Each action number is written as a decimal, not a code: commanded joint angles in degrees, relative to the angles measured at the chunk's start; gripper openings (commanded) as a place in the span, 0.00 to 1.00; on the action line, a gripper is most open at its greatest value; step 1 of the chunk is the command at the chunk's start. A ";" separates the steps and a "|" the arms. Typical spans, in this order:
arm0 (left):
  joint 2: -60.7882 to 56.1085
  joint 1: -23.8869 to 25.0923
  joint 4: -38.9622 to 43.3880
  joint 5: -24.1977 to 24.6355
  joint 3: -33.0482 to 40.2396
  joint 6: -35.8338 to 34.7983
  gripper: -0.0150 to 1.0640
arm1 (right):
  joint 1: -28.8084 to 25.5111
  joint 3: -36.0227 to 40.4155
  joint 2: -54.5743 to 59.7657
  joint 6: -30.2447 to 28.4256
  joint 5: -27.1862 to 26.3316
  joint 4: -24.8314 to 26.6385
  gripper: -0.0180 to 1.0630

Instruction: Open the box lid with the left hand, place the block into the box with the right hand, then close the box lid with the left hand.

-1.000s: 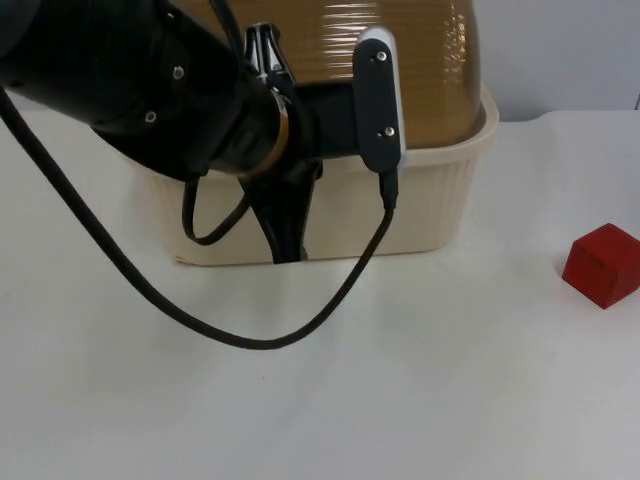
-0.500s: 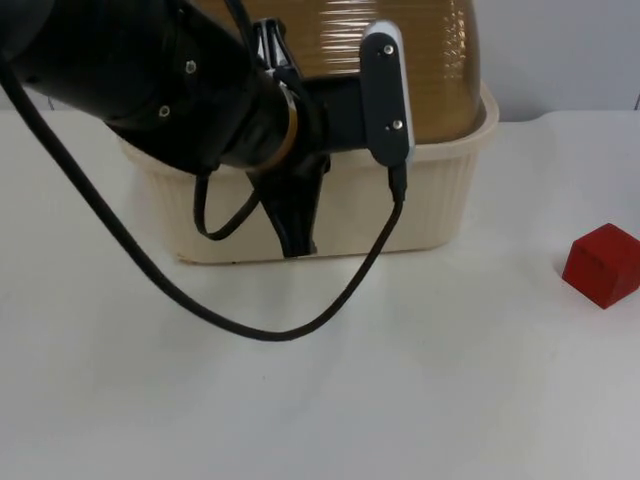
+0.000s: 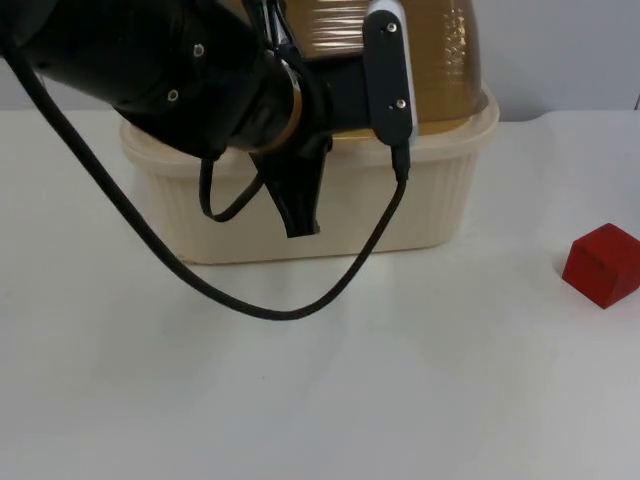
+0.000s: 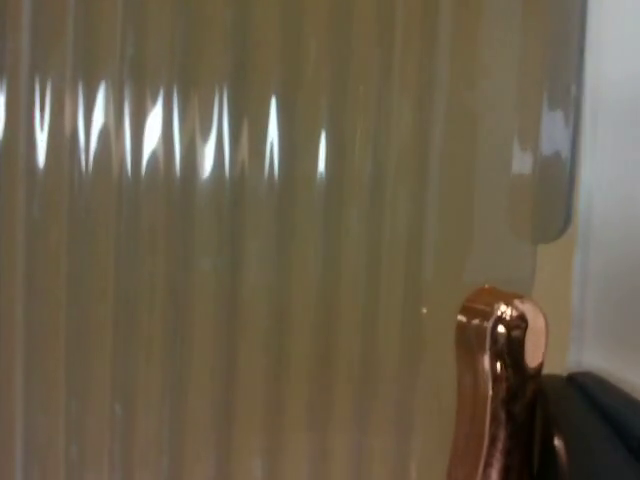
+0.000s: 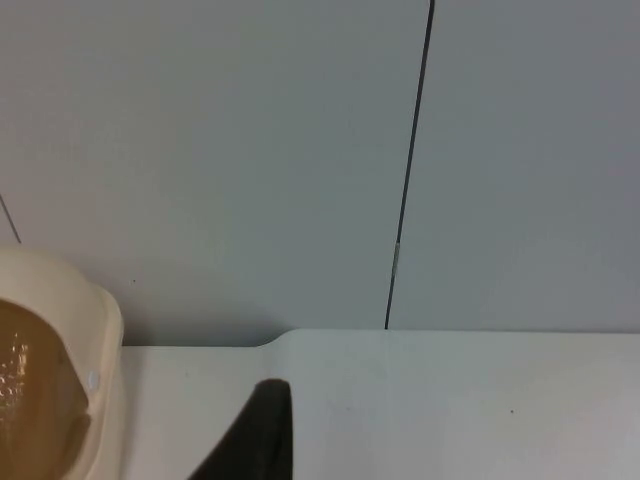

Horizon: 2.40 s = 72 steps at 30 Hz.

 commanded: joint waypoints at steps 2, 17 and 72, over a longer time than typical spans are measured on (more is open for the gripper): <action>0.24 0.10 0.21 3.21 -0.48 -0.19 0.01 | -0.11 -0.49 -0.33 -0.45 -0.02 -0.09 0.99; 0.24 0.18 0.21 5.57 -4.82 1.97 0.01 | -0.11 -0.49 -0.33 -0.22 0.46 0.00 0.99; -44.52 41.11 -120.89 7.21 -4.27 51.89 0.01 | -0.11 -0.49 -0.33 -0.46 -0.63 5.87 0.99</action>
